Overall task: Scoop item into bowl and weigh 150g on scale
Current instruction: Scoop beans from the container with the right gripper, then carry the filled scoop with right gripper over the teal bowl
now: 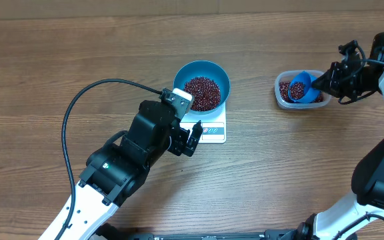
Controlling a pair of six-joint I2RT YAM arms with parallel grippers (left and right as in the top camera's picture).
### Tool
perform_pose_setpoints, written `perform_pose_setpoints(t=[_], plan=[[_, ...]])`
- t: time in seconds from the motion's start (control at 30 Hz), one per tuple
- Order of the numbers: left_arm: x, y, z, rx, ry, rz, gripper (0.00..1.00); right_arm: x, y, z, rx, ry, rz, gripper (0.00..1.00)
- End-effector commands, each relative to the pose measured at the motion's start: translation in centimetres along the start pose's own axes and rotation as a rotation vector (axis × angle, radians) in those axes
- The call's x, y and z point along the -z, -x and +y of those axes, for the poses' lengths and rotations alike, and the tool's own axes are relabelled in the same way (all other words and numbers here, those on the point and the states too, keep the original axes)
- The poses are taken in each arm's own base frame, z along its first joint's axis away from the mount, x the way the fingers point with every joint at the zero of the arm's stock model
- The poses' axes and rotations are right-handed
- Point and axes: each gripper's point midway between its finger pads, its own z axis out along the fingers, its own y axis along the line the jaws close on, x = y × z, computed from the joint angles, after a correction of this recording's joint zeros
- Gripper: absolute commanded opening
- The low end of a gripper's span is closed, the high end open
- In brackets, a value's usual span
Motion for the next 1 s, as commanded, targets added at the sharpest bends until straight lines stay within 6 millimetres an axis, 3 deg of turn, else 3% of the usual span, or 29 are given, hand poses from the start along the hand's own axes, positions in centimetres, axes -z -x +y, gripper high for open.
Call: perform_pose_setpoints(t=[0.0, 0.27, 0.43, 0.63, 0.97], plan=[[0.1, 0.1, 0.4, -0.005, 0.015, -0.008, 1.00, 3.9, 1.6, 3.3, 0.064, 0.062, -0.095, 0.04], [0.1, 0.2, 0.4, -0.005, 0.015, -0.008, 1.00, 7.8, 2.4, 6.2, 0.115, 0.082, -0.131, 0.04], [0.1, 0.2, 0.4, -0.005, 0.015, -0.008, 1.00, 8.7, 2.3, 8.6, 0.156, 0.168, -0.140, 0.04], [0.1, 0.2, 0.4, -0.004, 0.015, -0.011, 1.00, 7.4, 1.4, 11.2, 0.214, 0.196, -0.096, 0.04], [0.1, 0.7, 0.3, -0.002, 0.012, -0.031, 1.00, 3.9, -0.6, 17.8, 0.395, 0.230, -0.032, 0.04]])
